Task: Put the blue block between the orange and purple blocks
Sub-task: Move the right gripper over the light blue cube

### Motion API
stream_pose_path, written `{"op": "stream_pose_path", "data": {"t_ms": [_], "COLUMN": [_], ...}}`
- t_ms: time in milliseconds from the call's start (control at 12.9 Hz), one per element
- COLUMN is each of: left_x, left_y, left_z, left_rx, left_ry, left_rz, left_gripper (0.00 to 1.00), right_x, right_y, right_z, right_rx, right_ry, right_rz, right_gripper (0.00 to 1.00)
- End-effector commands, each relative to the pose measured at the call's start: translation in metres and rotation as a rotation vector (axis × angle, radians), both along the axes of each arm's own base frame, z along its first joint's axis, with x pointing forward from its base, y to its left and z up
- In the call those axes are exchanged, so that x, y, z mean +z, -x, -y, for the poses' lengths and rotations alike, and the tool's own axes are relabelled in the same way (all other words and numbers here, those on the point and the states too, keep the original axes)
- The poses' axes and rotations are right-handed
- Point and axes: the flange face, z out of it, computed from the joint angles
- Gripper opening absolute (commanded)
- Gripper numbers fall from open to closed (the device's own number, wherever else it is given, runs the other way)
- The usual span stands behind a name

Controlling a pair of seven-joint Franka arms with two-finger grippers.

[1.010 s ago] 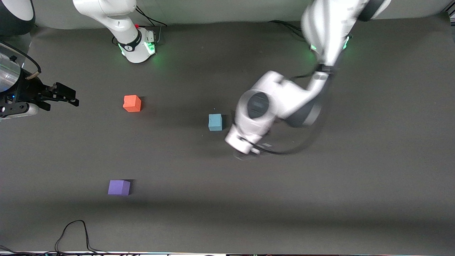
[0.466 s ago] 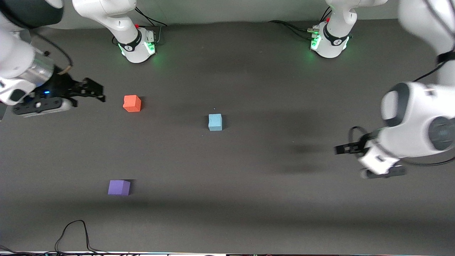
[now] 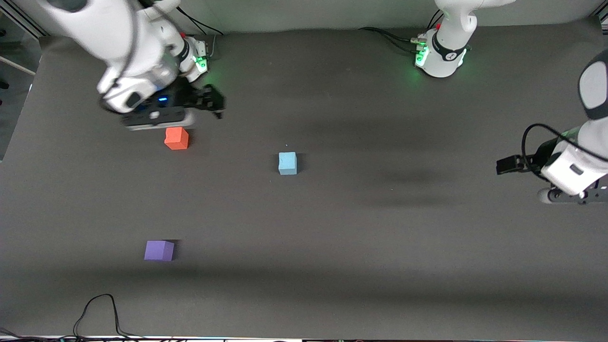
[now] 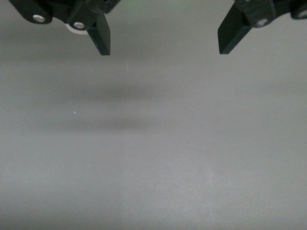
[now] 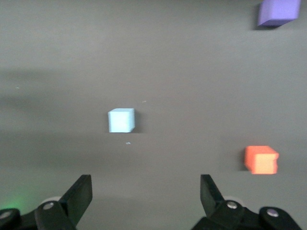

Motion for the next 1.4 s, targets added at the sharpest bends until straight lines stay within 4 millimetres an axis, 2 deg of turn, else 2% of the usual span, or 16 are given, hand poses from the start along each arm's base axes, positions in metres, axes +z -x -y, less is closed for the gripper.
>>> {"op": "stream_pose_path", "data": {"t_ms": [0, 155, 311, 388, 544, 621, 777, 1010, 1087, 1320], "left_x": [0.027, 0.045, 0.061, 0.062, 0.065, 0.065, 0.068, 0.073, 0.075, 0.077], "left_y": [0.027, 0.038, 0.049, 0.05, 0.051, 0.052, 0.053, 0.056, 0.057, 0.058], "left_z": [-0.022, -0.027, -0.024, -0.022, -0.014, -0.006, -0.005, -0.005, -0.004, -0.006], "left_rx": [-0.049, -0.046, -0.053, -0.056, -0.068, -0.081, -0.082, -0.084, -0.088, -0.088], "left_ry": [-0.012, -0.013, -0.015, -0.015, -0.008, -0.008, -0.008, -0.007, -0.008, -0.014], "left_rz": [-0.001, 0.009, 0.027, 0.026, 0.031, 0.025, 0.028, 0.034, 0.037, 0.044], "left_gripper": [1.0, 1.0, 1.0, 1.0, 1.0, 1.0, 1.0, 1.0, 1.0, 1.0], "right_x": [-0.017, -0.036, -0.055, -0.063, -0.105, -0.126, -0.174, -0.238, -0.255, -0.325], "right_y": [0.007, 0.018, 0.018, 0.018, 0.03, 0.03, 0.037, 0.036, 0.034, 0.022], "right_z": [-0.066, -0.092, -0.102, -0.105, -0.129, -0.131, -0.136, -0.137, -0.138, -0.134], "right_rx": [-0.026, -0.04, -0.024, -0.021, 0.013, 0.009, 0.009, 0.016, 0.019, 0.006], "right_ry": [0.012, 0.037, 0.052, 0.053, 0.069, 0.061, 0.051, 0.063, 0.072, 0.094], "right_rz": [-0.025, -0.047, -0.063, -0.067, -0.078, -0.069, -0.05, -0.036, -0.032, -0.026], "right_gripper": [1.0, 1.0, 1.0, 1.0, 1.0, 1.0, 1.0, 1.0, 1.0, 1.0]}}
